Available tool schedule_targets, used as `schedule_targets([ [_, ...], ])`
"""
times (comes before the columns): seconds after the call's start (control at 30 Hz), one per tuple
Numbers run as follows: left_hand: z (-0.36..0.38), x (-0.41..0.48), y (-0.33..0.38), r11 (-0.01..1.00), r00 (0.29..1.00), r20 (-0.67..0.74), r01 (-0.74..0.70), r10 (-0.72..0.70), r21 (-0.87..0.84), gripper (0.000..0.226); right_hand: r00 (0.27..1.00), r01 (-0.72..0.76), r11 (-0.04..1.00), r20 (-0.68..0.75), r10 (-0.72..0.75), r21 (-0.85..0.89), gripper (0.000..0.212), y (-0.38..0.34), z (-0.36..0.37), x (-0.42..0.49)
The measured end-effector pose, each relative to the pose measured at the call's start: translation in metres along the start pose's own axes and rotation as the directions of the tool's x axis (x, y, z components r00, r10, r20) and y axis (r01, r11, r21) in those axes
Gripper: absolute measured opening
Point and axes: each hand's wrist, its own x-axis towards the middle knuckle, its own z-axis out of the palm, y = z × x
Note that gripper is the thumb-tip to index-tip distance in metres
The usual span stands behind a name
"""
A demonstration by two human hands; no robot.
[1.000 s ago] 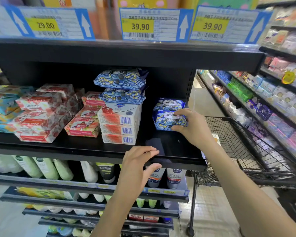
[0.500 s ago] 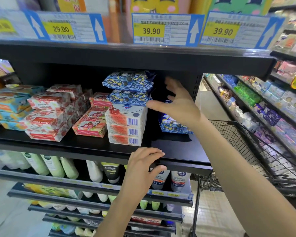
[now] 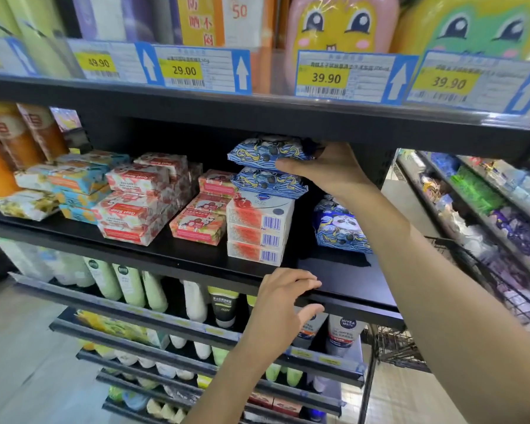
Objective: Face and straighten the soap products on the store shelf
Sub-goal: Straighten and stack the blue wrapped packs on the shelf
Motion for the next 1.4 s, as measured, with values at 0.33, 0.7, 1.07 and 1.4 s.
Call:
schedule_targets([
  [0.33, -0.127, 0.042, 0.026, 0.892, 0.919, -0.235, 0.204, -0.317, -0.404, 0.019, 0.975, -0.014, 0.981, -0.215, 0.056, 0.191, 0.037, 0.019, -0.032, -0.039],
  [0.7, -0.153, 0.147, -0.021, 0.897, 0.906, 0.146, 0.417, -0.398, -0.147, 0.092, 0.92, -0.1, 0.964, -0.345, 0.185, 0.248, 0.051, 0.051, -0.06, -0.113],
  [1.07, -0.156, 0.179, -0.031, 0.926, 0.881, 0.306, 0.377, -0.36, 0.004, 0.102, 0.908, -0.172, 0.944, -0.325, 0.263, 0.283, 0.057, 0.062, -0.066, -0.158],
  [1.4, -0.154, 0.175, -0.019, 0.934, 0.895, 0.267, 0.346, -0.357, 0.088, 0.077, 0.916, -0.177, 0.956, -0.317, 0.247, 0.233, 0.053, 0.07, -0.075, -0.169],
])
